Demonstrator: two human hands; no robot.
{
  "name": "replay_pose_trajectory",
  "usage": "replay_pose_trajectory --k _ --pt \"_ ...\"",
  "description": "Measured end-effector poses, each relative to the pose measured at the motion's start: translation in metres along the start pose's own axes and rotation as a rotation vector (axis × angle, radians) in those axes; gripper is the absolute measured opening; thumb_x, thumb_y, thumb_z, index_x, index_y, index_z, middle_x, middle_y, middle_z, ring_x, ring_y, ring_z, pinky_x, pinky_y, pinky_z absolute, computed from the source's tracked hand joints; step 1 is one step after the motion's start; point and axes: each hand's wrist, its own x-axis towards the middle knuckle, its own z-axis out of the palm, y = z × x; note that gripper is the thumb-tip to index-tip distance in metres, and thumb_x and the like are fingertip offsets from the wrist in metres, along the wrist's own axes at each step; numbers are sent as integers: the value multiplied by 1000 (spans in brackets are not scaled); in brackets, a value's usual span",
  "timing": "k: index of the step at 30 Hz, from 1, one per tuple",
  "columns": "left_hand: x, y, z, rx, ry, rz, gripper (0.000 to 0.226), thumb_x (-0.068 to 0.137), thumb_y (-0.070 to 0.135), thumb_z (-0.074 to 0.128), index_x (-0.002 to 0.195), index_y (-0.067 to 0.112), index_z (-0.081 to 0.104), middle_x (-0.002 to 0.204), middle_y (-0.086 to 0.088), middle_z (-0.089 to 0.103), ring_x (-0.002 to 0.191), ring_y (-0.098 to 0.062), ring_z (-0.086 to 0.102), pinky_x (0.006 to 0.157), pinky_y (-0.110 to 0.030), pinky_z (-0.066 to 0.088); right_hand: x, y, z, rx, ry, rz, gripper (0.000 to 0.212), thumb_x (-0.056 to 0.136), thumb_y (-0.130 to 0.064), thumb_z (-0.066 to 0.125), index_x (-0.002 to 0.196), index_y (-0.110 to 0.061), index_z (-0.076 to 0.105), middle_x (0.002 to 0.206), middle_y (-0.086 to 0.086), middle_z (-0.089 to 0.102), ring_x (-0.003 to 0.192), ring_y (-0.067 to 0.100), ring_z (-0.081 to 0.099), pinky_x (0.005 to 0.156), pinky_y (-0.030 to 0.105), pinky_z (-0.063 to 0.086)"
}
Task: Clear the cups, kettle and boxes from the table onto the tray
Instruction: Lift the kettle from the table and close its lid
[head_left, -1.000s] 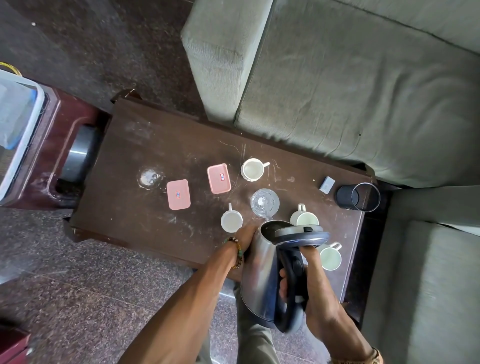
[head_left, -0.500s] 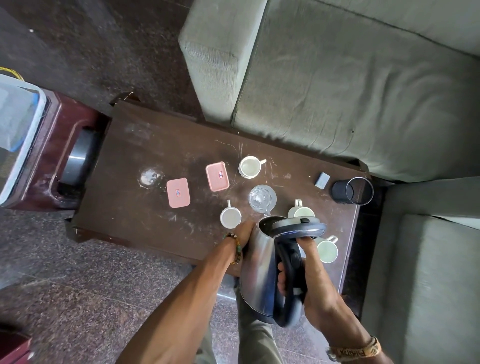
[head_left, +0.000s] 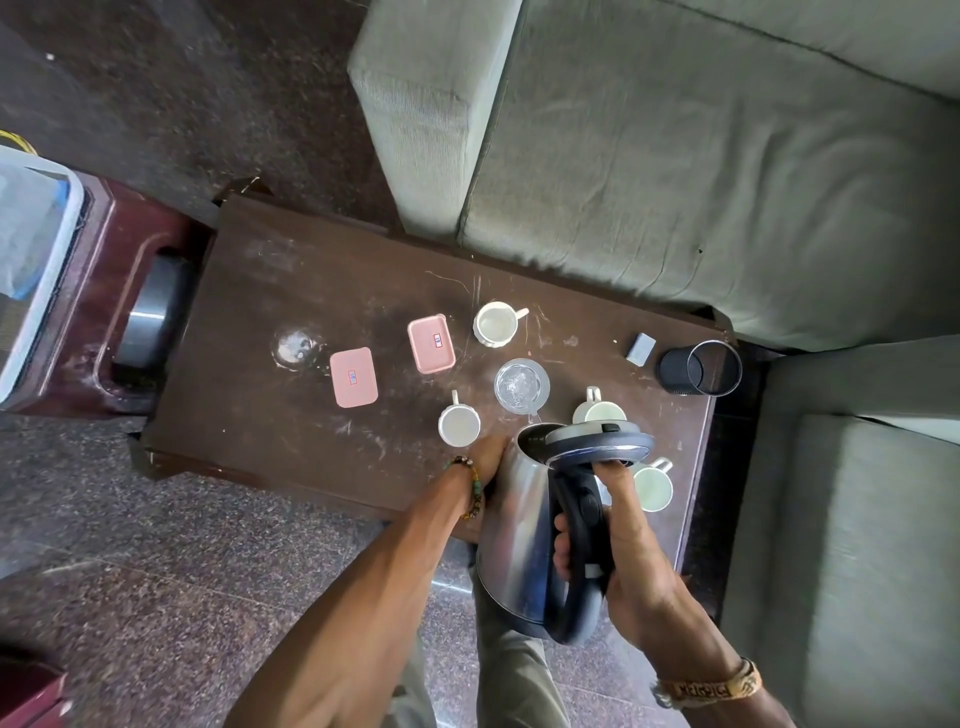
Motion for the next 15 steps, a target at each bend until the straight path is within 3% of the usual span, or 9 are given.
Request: replay_pose_trajectory --k 3,8,12,15 --pt "3 -1 0 -2 26 14 48 66 64 64 76 18 75 95 -6 76 75 -18 70 74 -29 52 -1 -3 1 8 0 2 76 56 -93 62 61 -17 68 66 11 59 57 20 54 64 35 48" --pt "1 1 1 9 4 1 35 67 53 65 65 21 77 85 -4 76 65 -16 70 64 -25 53 -4 -6 1 14 10 11 76 61 -90 59 61 -14 67 64 13 58 55 21 54 62 34 48" --pt "0 1 4 -8 39 91 31 77 46 61 85 18 71 97 -9 74 77 -18 66 79 -32 51 -6 -8 2 19 11 19 77 67 -87 57 69 -11 63 65 13 56 55 21 52 59 33 47" --pt "-1 1 3 18 46 99 27 83 43 58 86 17 67 95 -8 70 79 -19 62 77 -32 48 -6 -9 3 19 13 37 78 66 -88 57 70 -10 62 65 13 56 56 22 51 59 33 47"
